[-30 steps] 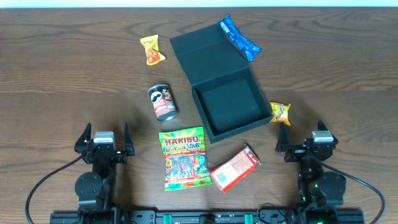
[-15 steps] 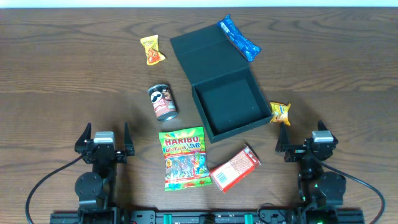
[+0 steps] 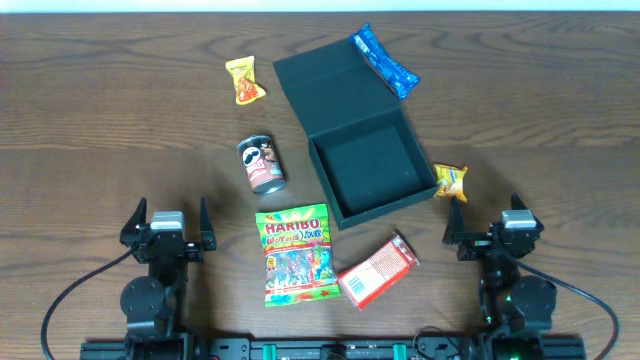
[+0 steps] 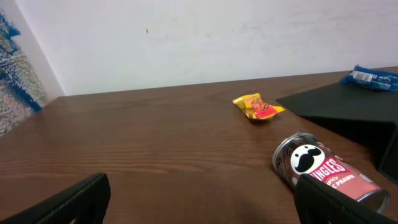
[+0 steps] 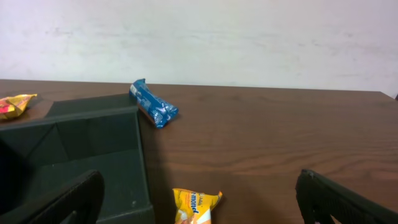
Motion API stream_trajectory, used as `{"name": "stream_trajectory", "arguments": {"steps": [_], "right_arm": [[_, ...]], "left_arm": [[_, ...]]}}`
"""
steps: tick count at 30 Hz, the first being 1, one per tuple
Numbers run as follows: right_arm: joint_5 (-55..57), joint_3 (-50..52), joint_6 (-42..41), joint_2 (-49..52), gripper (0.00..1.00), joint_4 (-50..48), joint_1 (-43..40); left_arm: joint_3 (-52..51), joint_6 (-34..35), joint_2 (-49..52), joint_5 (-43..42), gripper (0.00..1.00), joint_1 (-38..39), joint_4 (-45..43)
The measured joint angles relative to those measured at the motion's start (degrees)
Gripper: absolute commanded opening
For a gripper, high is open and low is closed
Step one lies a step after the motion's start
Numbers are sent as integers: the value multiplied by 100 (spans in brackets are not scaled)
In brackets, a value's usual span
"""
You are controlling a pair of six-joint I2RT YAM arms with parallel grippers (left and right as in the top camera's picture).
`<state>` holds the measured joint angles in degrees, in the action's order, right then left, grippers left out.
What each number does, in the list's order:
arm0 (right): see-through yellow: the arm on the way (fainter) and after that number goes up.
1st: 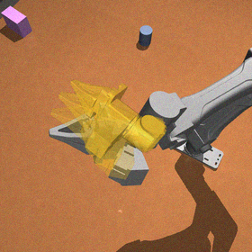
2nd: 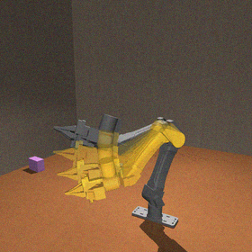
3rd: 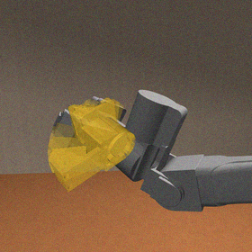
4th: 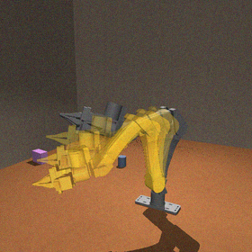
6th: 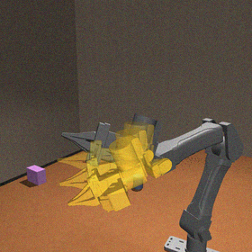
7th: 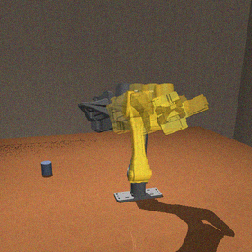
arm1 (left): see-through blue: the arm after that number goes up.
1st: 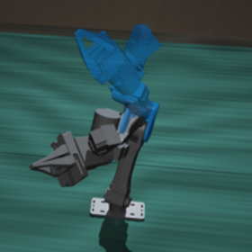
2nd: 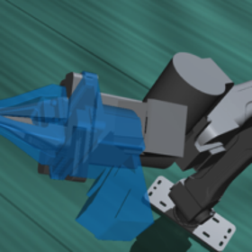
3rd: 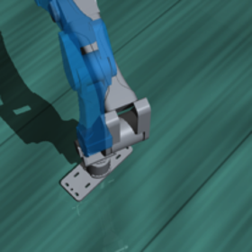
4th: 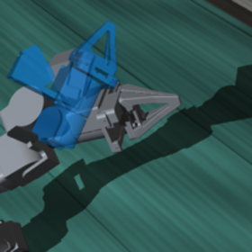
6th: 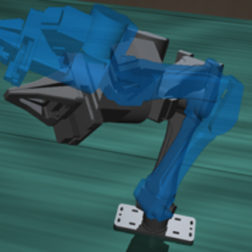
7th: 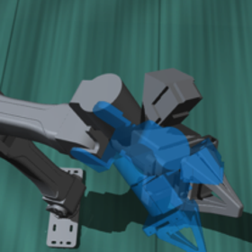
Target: Pack container
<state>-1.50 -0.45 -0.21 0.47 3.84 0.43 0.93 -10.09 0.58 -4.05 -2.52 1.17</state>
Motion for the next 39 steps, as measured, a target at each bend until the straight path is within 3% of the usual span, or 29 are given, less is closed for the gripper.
{"name": "stream_trajectory", "arguments": {"steps": [7,15,19,25,30,35,39], "right_arm": [[0,0,2,0,99,0,2],[0,0,2,0,99,0,2],[0,0,2,0,99,0,0],[0,0,2,2,99,4,0],[0,2,0,0,99,-2,0],[0,2,2,2,99,-2,2],[2,2,2,0,99,0,2]], "left_arm": [[0,42,0,15,95,0,-57],[37,1305,0,-483,95,0,-127],[610,1639,107,-654,95,0,160],[2634,1746,1204,-739,95,0,876],[4725,1759,3095,-896,95,0,1919],[6887,1764,5062,-1360,96,83,3362],[8308,1766,6367,-1696,95,409,5112]]}}
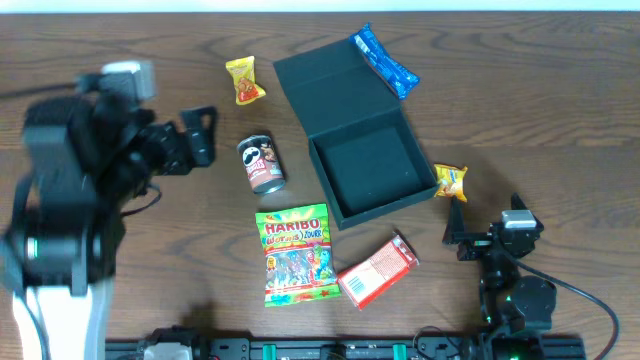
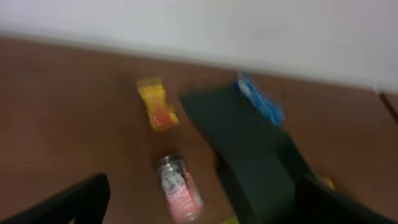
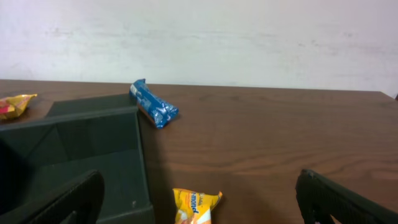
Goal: Pack container
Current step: 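Move the left gripper down to the red Hello Panda box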
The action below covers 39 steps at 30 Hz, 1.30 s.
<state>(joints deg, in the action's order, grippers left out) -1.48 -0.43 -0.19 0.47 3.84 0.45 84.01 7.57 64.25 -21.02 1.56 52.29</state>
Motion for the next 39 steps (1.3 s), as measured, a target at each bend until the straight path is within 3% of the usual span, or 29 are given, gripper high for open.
{"name": "stream_trajectory", "arguments": {"steps": [5,14,21,24,29,33,39], "right_arm": [[-2,0,0,0,99,0,-2],[-2,0,0,2,99,0,-2],[-2,0,0,0,99,0,0],[-2,0,0,0,99,0,-2],[-2,0,-2,0,99,0,0],[0,0,-2,0,99,0,0],[-2,0,-2,0,99,0,-2]], "left_arm": [[776,11,1108,-177,95,564,1128],[796,11,2485,-149,95,831,1217],[776,0,3289,63,96,1045,1832],[699,-2,3274,669,96,1585,1932],[645,-208,2935,1591,95,3139,2098],[629,-352,2767,1836,96,4172,2428],[96,-341,2741,2004,96,5018,2288]]}}
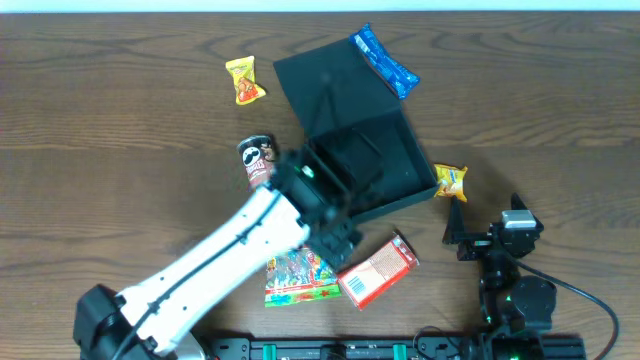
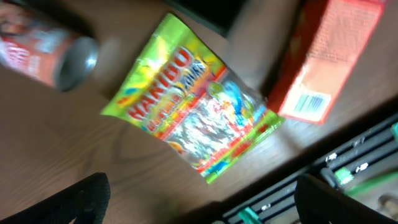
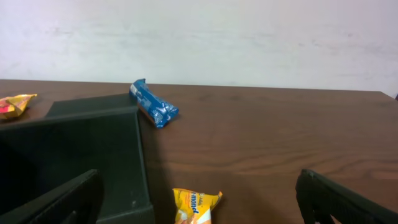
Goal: Pack container
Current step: 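Move the left gripper down to the red Hello Panda box, then grasp the red Hello Panda box with the left gripper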
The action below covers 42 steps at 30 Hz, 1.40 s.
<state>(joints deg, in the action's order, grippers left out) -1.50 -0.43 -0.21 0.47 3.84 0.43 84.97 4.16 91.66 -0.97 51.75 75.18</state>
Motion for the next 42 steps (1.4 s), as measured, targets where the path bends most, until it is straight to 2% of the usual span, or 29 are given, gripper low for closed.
{"name": "stream_trajectory", "arguments": {"steps": [4,9,13,17,21,31,42], "right_arm": [[0,0,2,2,99,2,0],[0,0,2,0,99,0,0],[0,0,2,0,99,0,0],[2,0,2,0,99,2,0],[0,0,2,0,99,0,0],[0,0,2,0,99,0,2],[0,0,2,0,99,0,2]], "left_arm": [[-800,166,-199,33,96,330,-439],[-1971,289,-975,83,96,1040,-1021],[-2090,-190,-1270,120,95,1751,-1438],[-2087,-688,-1143,149,95,2223,-1897],[-2087,-778,-811,341,96,2293,-2194],[-2090,-293,35,400,95,2260,-3462],[-2090,212,415,400,95,2087,-3893]]}}
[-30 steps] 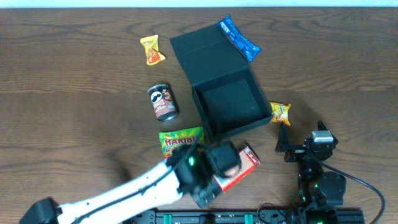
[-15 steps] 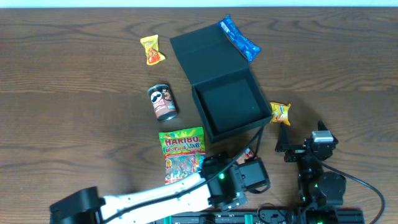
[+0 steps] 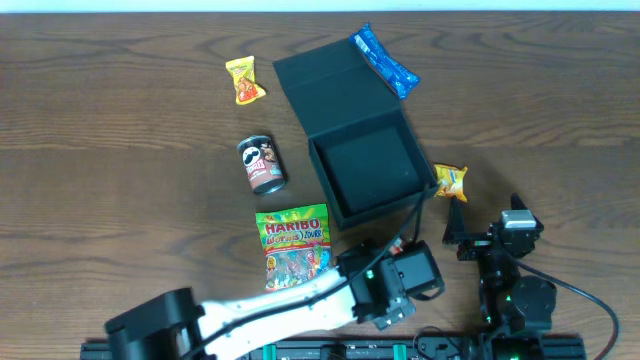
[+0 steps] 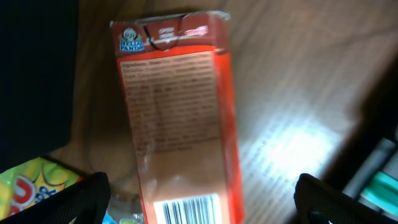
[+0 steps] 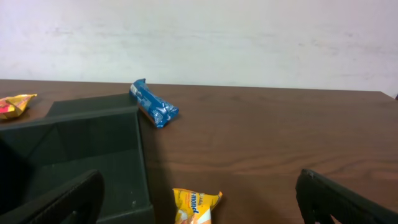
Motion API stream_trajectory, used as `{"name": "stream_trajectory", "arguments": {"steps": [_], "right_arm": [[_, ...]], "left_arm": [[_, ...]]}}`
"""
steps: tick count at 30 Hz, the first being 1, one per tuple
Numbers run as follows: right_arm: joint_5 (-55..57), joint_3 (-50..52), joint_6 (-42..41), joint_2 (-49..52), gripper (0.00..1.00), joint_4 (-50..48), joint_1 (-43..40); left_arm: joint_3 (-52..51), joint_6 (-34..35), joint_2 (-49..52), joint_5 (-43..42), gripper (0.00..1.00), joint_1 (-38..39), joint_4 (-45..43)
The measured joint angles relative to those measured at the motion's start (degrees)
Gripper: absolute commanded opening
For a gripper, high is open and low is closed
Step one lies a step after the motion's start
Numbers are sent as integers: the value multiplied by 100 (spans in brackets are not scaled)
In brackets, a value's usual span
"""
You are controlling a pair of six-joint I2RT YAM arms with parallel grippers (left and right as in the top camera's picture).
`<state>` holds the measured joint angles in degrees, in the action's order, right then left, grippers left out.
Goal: Pack container
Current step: 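Grasp the red Hello Panda box with the left gripper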
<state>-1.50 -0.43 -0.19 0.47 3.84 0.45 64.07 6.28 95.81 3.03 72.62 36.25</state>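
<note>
The open black box lies mid-table with its lid flat behind it. My left gripper hangs open low over the red snack box. Its dark fingers stand either side of the barcode end without touching it. From overhead the red box is mostly hidden under that gripper. A Haribo bag, a Pringles can, a yellow candy, a blue packet and a yellow-orange packet lie around the black box. My right gripper rests open at the front right.
The table's front edge with the arm mounts runs just below the left gripper. In the right wrist view the black box wall stands left of the yellow-orange packet, with a white wall behind the table.
My left gripper was over the Haribo bag with the red box at the right of its view. Now it is right over the red box and closer to it. The right arm has not moved.
Both grippers rested open at the table's front edge. Then my left arm was raised at the far left, looking across the items. Later it stretched over the Haribo bag near the black box's front. Now it is low over the red box, still open.
</note>
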Motion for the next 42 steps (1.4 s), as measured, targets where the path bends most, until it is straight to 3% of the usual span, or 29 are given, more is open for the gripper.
{"name": "stream_trajectory", "arguments": {"steps": [15,27,42], "right_arm": [[2,0,0,0,99,0,0],[0,0,-2,0,99,0,-2],[2,0,0,0,99,0,0]], "left_arm": [[0,125,455,-166,96,-807,-446],[0,94,529,-721,95,-752,-496],[-286,-212,535,-654,96,-693,-538]]}}
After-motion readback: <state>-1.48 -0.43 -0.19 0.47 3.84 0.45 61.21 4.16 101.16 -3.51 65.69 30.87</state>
